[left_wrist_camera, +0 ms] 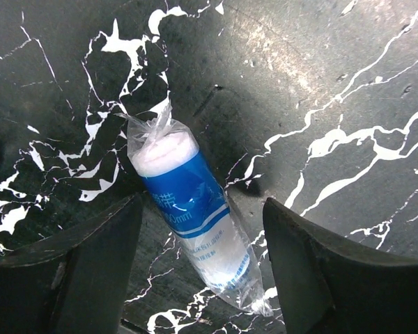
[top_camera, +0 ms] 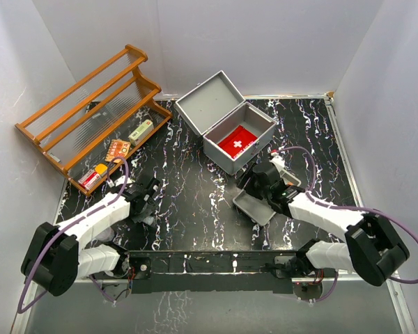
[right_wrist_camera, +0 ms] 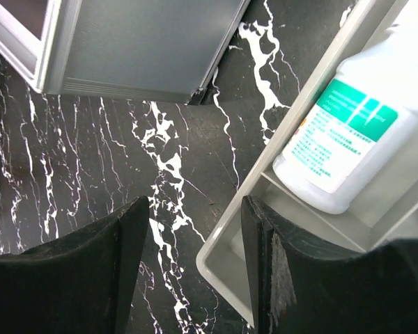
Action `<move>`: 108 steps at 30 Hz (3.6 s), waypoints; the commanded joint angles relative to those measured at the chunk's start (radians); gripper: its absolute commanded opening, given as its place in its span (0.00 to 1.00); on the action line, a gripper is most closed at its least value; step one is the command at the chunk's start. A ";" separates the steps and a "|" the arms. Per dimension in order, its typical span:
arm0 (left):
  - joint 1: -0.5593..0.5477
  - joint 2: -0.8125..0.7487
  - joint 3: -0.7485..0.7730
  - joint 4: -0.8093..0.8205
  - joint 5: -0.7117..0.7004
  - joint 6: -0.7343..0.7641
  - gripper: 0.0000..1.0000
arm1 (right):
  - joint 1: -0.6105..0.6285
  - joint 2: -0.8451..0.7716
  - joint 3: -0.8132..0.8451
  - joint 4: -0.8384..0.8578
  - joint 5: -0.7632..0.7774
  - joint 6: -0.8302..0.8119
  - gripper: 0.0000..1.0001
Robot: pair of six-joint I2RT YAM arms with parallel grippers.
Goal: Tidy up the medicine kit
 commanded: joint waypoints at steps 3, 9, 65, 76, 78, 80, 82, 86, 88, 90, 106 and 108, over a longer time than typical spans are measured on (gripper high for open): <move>0.009 0.018 -0.029 0.047 0.023 -0.010 0.69 | 0.005 -0.116 0.039 -0.069 0.095 -0.022 0.54; 0.015 0.004 -0.034 0.057 0.030 -0.001 0.50 | 0.005 -0.199 0.044 -0.111 0.133 -0.023 0.54; -0.509 0.618 0.568 0.754 0.337 -0.242 0.28 | 0.004 -0.550 0.155 -0.390 0.470 -0.050 0.55; -0.526 0.739 0.618 0.763 0.381 -0.276 0.30 | 0.004 -0.578 0.154 -0.433 0.469 -0.041 0.55; -0.527 0.746 0.621 0.766 0.380 -0.272 0.31 | 0.004 -0.576 0.154 -0.436 0.468 -0.041 0.55; -0.526 0.755 0.633 0.752 0.379 -0.271 0.34 | 0.004 -0.574 0.153 -0.437 0.467 -0.042 0.55; -0.526 0.758 0.643 0.739 0.374 -0.267 0.39 | 0.004 -0.571 0.154 -0.437 0.464 -0.042 0.55; -0.527 0.754 0.656 0.719 0.369 -0.262 0.50 | 0.003 -0.565 0.156 -0.437 0.462 -0.041 0.55; -0.525 0.745 0.662 0.708 0.368 -0.254 0.57 | 0.004 -0.563 0.157 -0.437 0.463 -0.043 0.55; -0.525 0.734 0.666 0.696 0.368 -0.246 0.62 | 0.003 -0.562 0.158 -0.437 0.468 -0.046 0.55; -0.510 0.475 0.557 0.539 0.251 0.064 0.70 | 0.003 -0.466 0.162 -0.537 0.425 -0.021 0.51; -0.502 0.442 0.552 0.479 0.209 0.153 0.70 | 0.004 -0.415 0.163 -0.596 0.435 0.015 0.33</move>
